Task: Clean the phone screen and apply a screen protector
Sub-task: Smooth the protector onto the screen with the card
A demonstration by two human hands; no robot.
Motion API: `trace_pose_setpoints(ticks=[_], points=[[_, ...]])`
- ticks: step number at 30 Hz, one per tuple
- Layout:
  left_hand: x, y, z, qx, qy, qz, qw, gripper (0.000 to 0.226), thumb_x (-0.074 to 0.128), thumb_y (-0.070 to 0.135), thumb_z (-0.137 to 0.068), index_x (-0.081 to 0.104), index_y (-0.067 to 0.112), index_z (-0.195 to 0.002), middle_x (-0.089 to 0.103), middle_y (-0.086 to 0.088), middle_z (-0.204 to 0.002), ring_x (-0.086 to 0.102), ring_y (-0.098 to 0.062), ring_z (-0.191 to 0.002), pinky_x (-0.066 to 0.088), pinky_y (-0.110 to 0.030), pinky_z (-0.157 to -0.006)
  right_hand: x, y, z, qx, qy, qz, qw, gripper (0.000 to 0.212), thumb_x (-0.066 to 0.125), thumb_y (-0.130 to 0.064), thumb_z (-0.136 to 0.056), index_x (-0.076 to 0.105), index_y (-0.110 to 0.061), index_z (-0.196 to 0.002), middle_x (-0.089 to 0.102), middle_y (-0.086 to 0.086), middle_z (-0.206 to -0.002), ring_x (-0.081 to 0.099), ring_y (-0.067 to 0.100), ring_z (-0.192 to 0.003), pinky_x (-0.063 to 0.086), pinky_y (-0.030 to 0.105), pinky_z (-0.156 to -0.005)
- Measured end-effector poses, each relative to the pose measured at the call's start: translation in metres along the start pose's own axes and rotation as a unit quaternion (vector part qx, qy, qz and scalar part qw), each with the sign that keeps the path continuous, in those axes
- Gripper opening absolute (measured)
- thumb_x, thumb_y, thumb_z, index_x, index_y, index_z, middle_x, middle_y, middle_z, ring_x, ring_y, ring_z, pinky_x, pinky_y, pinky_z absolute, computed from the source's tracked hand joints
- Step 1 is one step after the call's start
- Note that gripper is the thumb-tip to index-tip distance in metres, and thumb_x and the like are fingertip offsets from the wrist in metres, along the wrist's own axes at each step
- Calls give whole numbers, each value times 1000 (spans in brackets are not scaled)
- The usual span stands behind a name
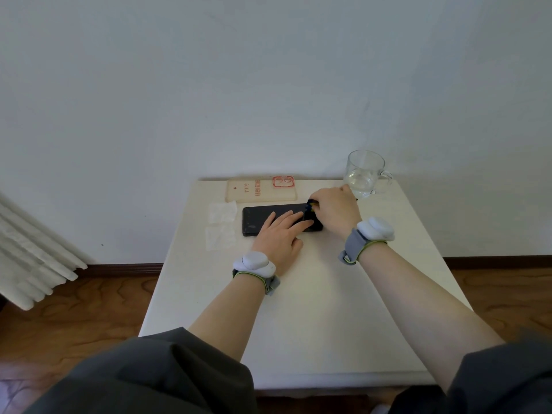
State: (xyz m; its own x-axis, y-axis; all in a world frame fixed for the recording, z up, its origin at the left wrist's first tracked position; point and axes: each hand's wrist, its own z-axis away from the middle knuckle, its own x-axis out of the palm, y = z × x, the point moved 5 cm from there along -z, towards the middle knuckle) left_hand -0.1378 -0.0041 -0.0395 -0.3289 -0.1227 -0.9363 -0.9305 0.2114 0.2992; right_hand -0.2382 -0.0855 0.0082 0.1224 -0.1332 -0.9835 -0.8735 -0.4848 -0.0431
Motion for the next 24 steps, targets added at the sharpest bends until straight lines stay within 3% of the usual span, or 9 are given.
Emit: trace_pose_setpoints(ticks=[9, 15, 24], points=[[-2, 0, 0, 4, 5, 0, 1000, 50, 36, 18, -95, 35, 32, -143, 30, 5, -153, 17, -13, -144, -2, -35, -119, -1, 12, -7, 45, 46, -2, 998, 28, 41, -10, -93, 68, -17, -98, 70, 3, -99, 61, 27, -89, 29, 33, -88], [-2, 1, 1, 8, 21, -9, 1000, 50, 37, 17, -94, 38, 32, -141, 33, 5, -152, 20, -14, -143, -2, -34, -119, 6, -6, -7, 6, 19, 8, 1000, 28, 42, -9, -90, 68, -17, -97, 70, 2, -100, 60, 26, -89, 29, 33, -87], [-4, 0, 1, 5, 21, -14, 1000, 49, 37, 18, -94, 37, 32, -141, 32, 6, -152, 20, -13, -143, -2, -34, -119, 1, 20, -7, 61, 44, 16, 997, 25, 43, -8, -90, 68, -13, -92, 69, 5, -91, 59, 28, -83, 28, 34, -85]])
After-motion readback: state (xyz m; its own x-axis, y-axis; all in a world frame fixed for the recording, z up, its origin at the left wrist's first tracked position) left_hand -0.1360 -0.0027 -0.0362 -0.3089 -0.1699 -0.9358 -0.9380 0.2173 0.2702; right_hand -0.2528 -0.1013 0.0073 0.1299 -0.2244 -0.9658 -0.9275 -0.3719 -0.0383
